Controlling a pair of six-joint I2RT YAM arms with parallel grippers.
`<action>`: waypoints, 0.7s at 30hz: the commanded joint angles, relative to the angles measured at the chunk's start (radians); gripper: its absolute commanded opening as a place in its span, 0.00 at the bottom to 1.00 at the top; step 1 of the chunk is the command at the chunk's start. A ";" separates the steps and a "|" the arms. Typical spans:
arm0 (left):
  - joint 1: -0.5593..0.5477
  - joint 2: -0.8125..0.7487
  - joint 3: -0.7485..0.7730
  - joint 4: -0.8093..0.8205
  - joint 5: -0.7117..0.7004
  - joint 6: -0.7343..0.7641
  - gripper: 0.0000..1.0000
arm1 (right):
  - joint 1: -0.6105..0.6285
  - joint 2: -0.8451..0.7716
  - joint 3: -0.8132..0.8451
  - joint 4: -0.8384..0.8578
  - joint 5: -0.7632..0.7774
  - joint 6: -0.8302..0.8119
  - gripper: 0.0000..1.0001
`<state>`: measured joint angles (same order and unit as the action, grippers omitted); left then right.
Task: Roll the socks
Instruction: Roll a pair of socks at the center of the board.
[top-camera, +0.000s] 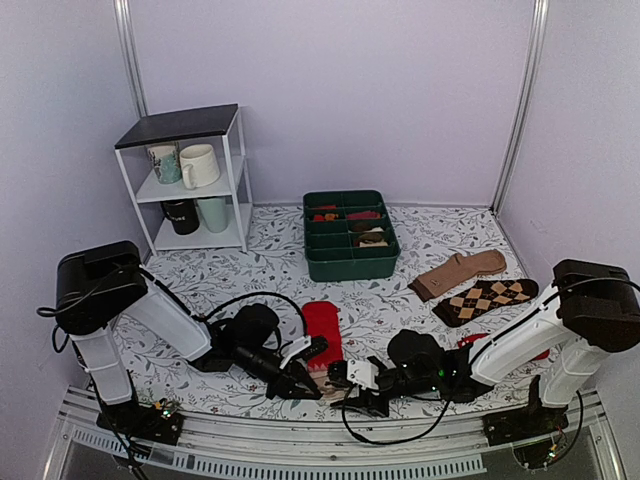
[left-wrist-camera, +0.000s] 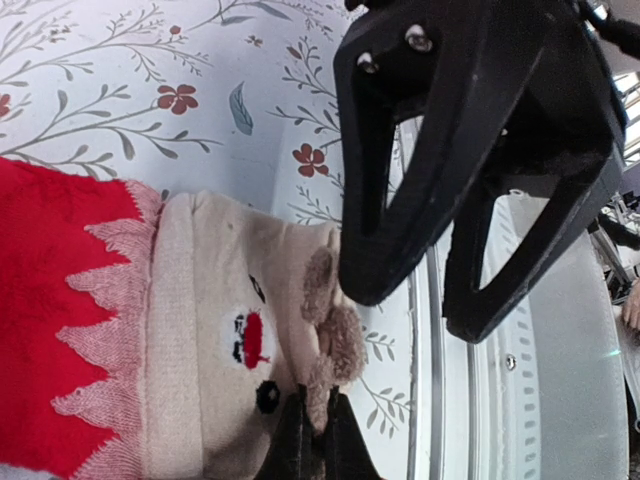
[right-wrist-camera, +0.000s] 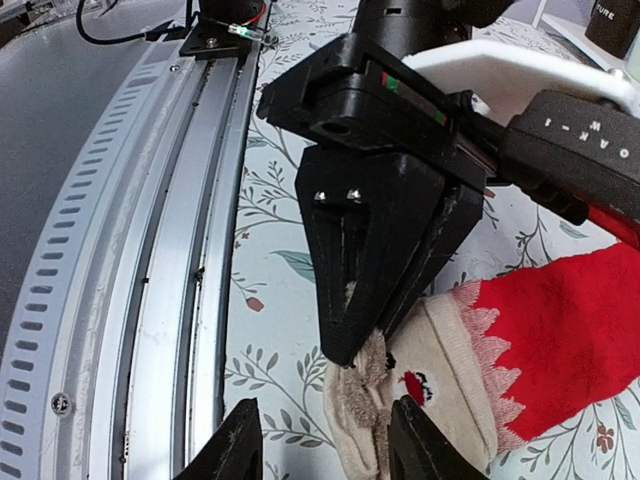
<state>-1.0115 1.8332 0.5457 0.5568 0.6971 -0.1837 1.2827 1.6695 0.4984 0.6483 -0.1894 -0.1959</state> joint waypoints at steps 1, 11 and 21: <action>0.000 0.049 -0.016 -0.142 -0.032 0.016 0.00 | 0.007 0.048 0.010 0.016 -0.044 0.033 0.42; 0.000 0.049 -0.013 -0.149 -0.031 0.023 0.00 | 0.007 0.147 0.039 0.014 0.018 0.051 0.38; 0.000 -0.044 -0.010 -0.161 -0.150 0.054 0.19 | 0.003 0.114 0.033 -0.173 0.005 0.178 0.06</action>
<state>-1.0115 1.8217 0.5510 0.5320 0.6819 -0.1596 1.2819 1.7779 0.5335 0.6472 -0.1589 -0.1032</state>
